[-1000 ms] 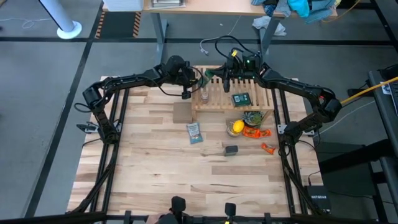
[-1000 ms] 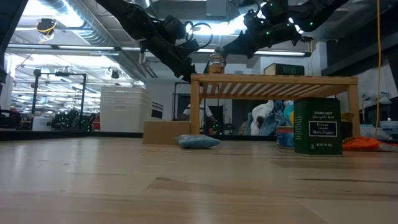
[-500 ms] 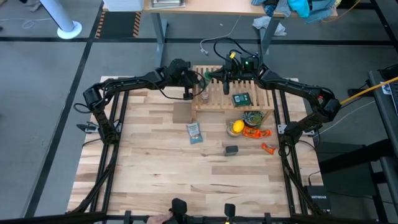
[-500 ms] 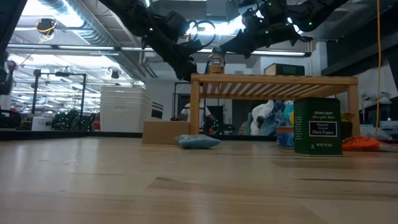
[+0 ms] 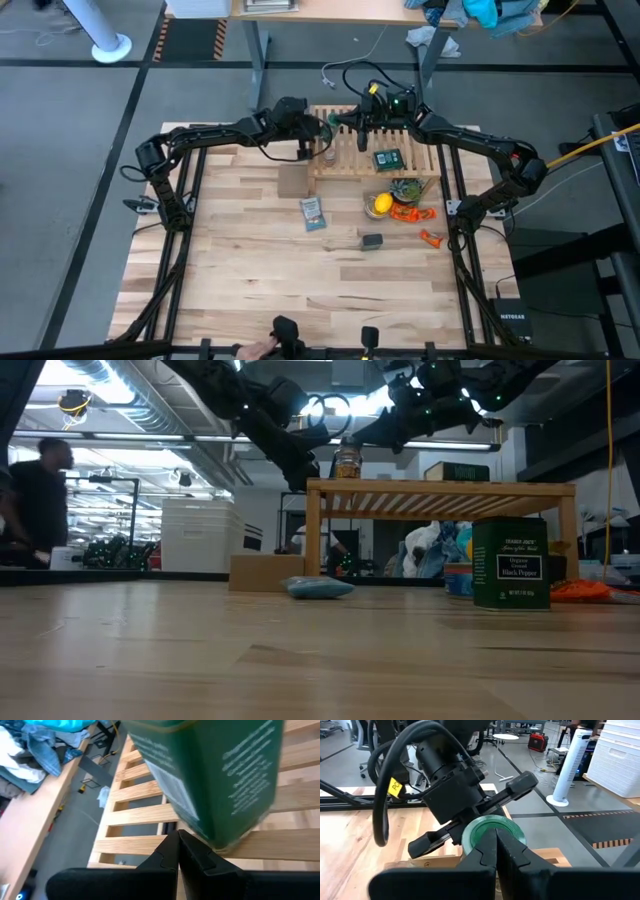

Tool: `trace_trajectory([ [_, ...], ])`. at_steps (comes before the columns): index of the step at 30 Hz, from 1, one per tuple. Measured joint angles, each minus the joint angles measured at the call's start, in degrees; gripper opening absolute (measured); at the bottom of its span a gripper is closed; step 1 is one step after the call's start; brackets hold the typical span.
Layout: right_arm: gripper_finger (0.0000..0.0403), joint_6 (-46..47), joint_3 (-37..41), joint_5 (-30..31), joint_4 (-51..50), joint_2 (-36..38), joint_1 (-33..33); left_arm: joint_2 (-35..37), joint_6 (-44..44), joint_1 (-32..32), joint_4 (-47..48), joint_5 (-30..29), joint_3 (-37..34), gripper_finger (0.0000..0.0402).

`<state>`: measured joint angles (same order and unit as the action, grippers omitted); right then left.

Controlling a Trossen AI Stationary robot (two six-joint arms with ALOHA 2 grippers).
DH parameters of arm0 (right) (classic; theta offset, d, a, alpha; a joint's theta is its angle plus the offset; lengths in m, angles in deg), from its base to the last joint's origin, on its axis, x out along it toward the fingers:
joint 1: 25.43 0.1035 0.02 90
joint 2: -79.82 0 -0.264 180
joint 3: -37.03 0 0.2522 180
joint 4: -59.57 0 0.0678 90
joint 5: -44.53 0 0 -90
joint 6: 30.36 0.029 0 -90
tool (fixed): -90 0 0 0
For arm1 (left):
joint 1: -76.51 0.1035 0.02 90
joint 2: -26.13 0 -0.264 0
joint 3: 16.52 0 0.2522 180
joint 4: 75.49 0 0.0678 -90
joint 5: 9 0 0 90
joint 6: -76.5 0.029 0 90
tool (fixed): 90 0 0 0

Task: Shelf spices
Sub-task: Put the green seasoning bottle on the shelf

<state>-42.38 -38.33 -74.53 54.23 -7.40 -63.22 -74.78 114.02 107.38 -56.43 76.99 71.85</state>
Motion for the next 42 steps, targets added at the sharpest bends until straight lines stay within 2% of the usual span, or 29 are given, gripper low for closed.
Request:
trace_trajectory([
  [5, 0.0001, -0.13, 0.00, 0.06, 0.02, 0.00, -0.04, -0.17, 0.02, 0.11, -2.00, -2.03, -0.09, 0.0000],
  [10, 0.0001, -0.16, 0.00, 0.08, 0.02, 0.00, -0.06, -0.19, 0.00, 0.13, -3.27, -7.45, -0.09, 0.0000],
  [22, 0.0001, -0.21, 0.09, 0.13, 2.03, -0.07, -0.06, -0.10, -0.14, 0.13, -7.73, -8.86, -0.09, 0.0000],
  [42, 0.0001, -0.25, 0.09, 0.00, 5.16, -0.21, -0.04, 1.19, -0.53, -0.21, -9.53, -8.70, -0.02, 0.0000],
])
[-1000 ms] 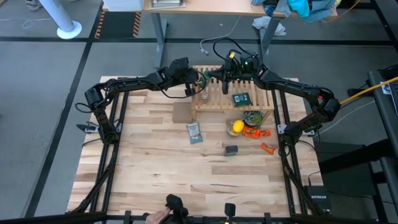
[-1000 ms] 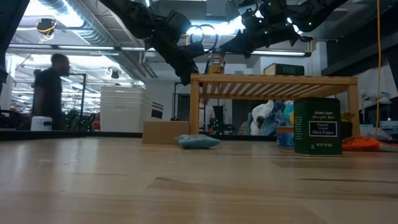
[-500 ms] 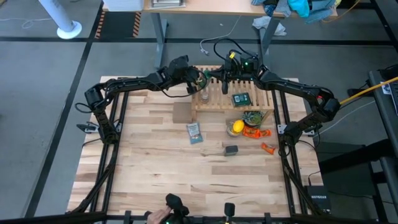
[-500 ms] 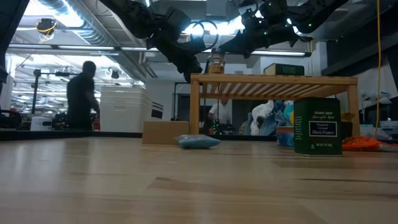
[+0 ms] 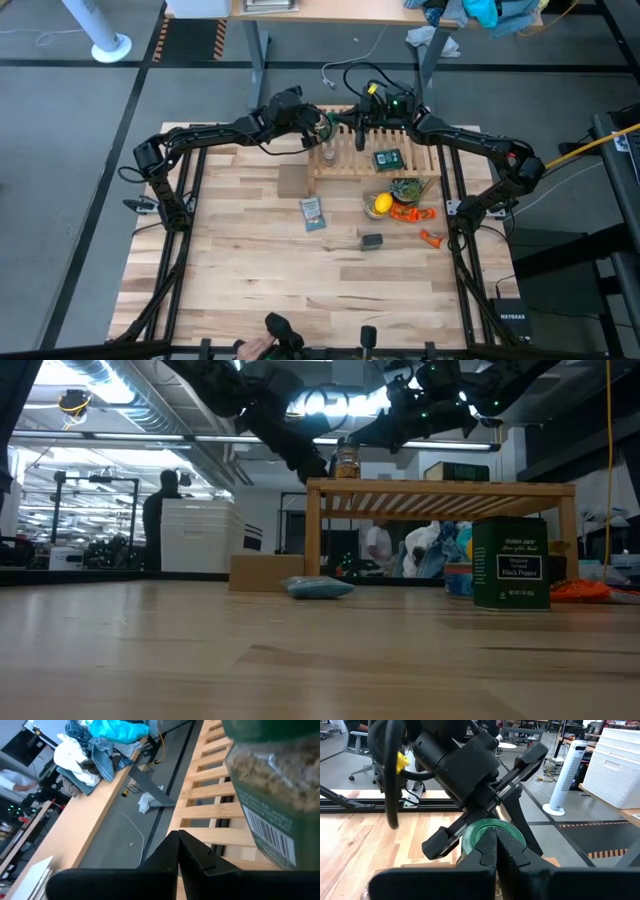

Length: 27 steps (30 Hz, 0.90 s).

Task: Shelf spices
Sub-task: Put the green seasoning bottle on the shelf

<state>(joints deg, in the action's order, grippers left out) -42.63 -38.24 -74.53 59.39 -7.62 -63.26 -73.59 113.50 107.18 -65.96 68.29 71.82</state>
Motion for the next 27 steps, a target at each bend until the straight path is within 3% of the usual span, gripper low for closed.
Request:
trace_trajectory([
  [27, 0.0001, -1.62, 0.08, 0.55, 3.33, -0.07, 1.49, 1.98, 0.42, -0.95, 0.17, -0.09, 0.02, 0.0000],
])
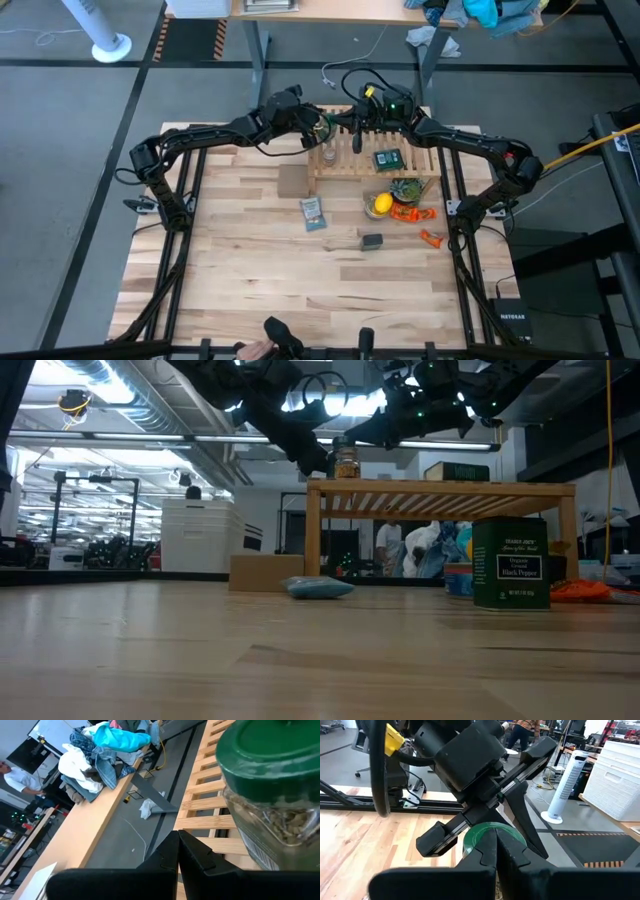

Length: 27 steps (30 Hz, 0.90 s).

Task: Shelf spices
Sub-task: Put the green seasoning bottle on the shelf, then put the black seasoning can on the shelf

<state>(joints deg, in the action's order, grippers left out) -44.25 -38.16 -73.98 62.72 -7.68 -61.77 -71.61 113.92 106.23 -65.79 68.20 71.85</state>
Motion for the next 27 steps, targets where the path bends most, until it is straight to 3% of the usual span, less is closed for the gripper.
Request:
trace_trajectory([
  [16, 0.0001, 0.00, 0.05, 0.02, 3.77, 0.00, 0.00, -0.02, 0.10, -0.02, 0.09, -0.11, 0.00, 0.0000],
  [18, 0.0001, 0.00, 0.04, 0.02, 3.85, 0.02, -0.01, -0.04, 0.86, -0.02, 0.05, -1.89, 0.00, 0.0000],
  [22, 0.0001, -0.06, 0.03, 0.02, 4.16, 0.04, -0.07, 0.70, 3.59, 0.02, 0.28, -11.08, 0.00, 0.0000],
  [27, 0.0001, -1.18, -0.07, -0.55, 2.11, 2.38, -0.60, 6.93, 3.47, -0.37, 3.14, -12.48, 0.04, 0.0000],
])
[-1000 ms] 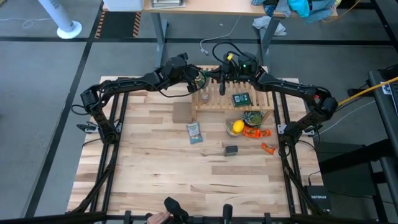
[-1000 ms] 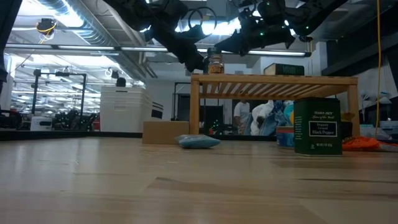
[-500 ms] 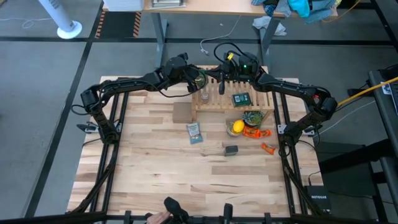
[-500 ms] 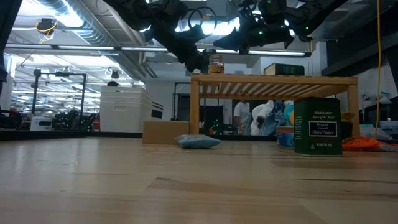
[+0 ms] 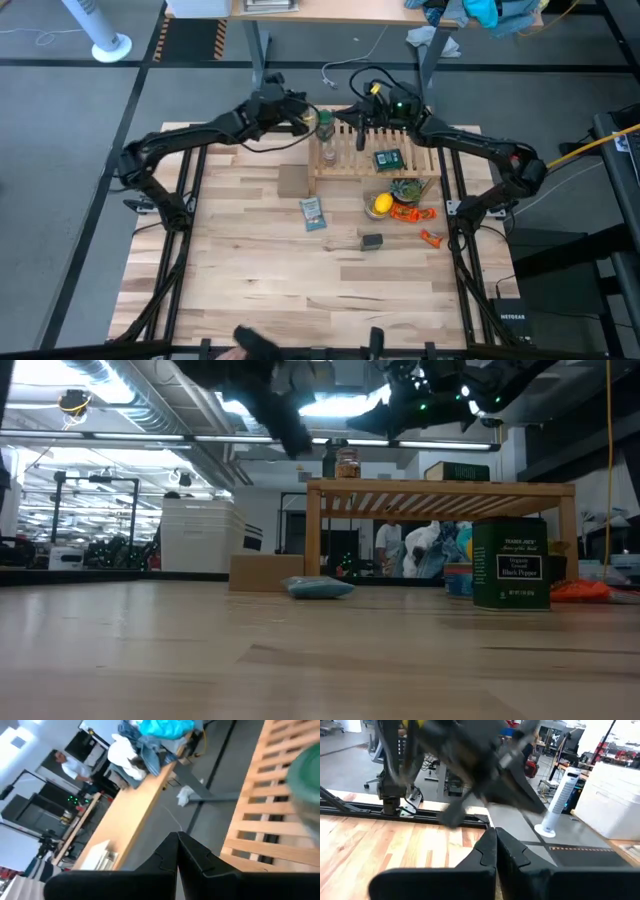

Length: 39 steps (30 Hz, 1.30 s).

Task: Shelf spices
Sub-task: Put the black seasoning can on the shelf

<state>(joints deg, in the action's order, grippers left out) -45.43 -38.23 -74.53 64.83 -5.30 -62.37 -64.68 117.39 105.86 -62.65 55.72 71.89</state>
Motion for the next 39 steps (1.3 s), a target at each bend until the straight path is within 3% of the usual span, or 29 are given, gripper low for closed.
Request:
trace_trajectory([
  [4, 0.0001, -1.87, -0.04, 0.01, -8.76, 5.76, -1.14, 7.82, -4.24, -1.84, 11.37, -0.43, 0.02, 0.0000],
  [9, 0.0001, -7.50, -0.08, 0.21, -26.28, 15.90, -1.31, 18.45, -14.93, -7.66, 32.94, -0.64, 0.04, 0.0000],
  [15, 0.0001, -9.67, 0.98, 0.03, -43.35, 28.37, 1.64, 26.34, -34.40, -22.44, 53.35, -1.27, -0.15, 0.0000],
  [19, 0.0001, -7.40, 6.15, 1.09, -46.77, 37.76, 5.17, 28.79, -47.91, -34.57, 59.28, -7.23, -3.72, 0.0000],
  [22, 0.0001, -3.05, 11.90, 5.22, -47.67, 45.18, 8.10, 29.34, -58.29, -42.78, 60.40, -10.12, -8.20, 0.0000],
  [27, 0.0001, 8.23, 21.60, 13.53, -47.65, 58.49, 12.54, 27.98, -71.26, -53.12, 50.26, -12.05, -17.97, 0.0000],
  [32, 0.0001, 17.19, 30.62, 15.84, -47.58, 68.22, 17.42, 22.63, -72.22, -58.04, 22.19, -12.14, -29.33, 0.0000],
  [36, 0.0001, 24.57, 36.08, 14.97, -44.92, 70.45, 21.00, 14.92, -72.19, -58.48, 0.31, -11.83, -34.19, 0.0000],
  [39, 0.0011, 26.75, 38.53, 9.97, -43.38, 69.47, 23.59, 8.72, -69.86, -57.99, -9.25, -11.63, -34.36, 0.0000],
])
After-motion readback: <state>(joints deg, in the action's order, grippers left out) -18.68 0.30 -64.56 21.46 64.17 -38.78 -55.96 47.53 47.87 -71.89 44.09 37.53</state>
